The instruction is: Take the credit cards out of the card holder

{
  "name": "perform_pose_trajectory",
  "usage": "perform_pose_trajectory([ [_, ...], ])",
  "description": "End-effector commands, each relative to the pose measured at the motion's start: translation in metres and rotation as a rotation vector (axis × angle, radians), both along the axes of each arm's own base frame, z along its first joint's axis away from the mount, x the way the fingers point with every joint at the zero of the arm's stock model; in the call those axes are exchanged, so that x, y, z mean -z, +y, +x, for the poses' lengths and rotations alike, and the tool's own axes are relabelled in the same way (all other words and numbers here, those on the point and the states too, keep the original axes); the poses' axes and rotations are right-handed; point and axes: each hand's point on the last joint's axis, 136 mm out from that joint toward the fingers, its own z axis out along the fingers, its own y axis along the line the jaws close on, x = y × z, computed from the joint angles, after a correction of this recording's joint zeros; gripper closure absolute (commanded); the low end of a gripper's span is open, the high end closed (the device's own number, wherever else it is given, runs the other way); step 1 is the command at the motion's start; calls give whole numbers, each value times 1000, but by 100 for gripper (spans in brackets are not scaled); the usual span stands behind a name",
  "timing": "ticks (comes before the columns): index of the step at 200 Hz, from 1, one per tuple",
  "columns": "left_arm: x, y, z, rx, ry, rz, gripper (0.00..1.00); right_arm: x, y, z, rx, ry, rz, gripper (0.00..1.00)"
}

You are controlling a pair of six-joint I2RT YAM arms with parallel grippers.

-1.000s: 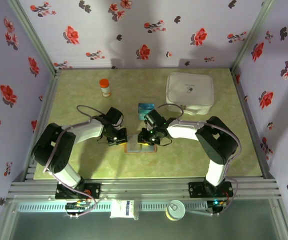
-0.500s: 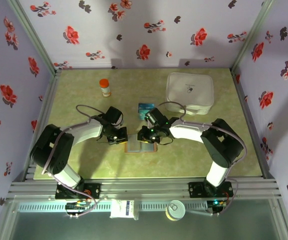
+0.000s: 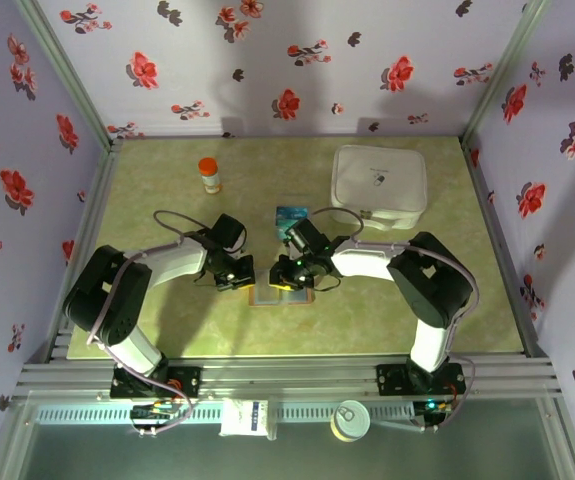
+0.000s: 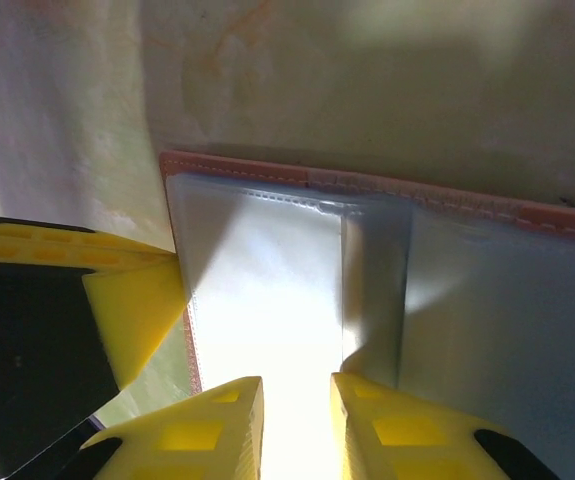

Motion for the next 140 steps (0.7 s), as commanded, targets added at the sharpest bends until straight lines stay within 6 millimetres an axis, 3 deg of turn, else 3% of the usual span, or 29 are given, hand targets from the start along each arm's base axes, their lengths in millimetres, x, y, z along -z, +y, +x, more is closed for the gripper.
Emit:
perform_pose_trajectory([
  [1,8,11,-5,1,33,52,100,-2,-6,0,3,-16,-50,76],
  [40,8,12,-5,3,35,59,100,8,-24,-1,-5,-19,-152,76],
  [94,4,12,-5,5,27,60,100,10,-25,-2,5,-20,-132,77],
  [140,-40,9,10,-29,-81,-1,100,13,-24,-3,20,-10,-102,79],
])
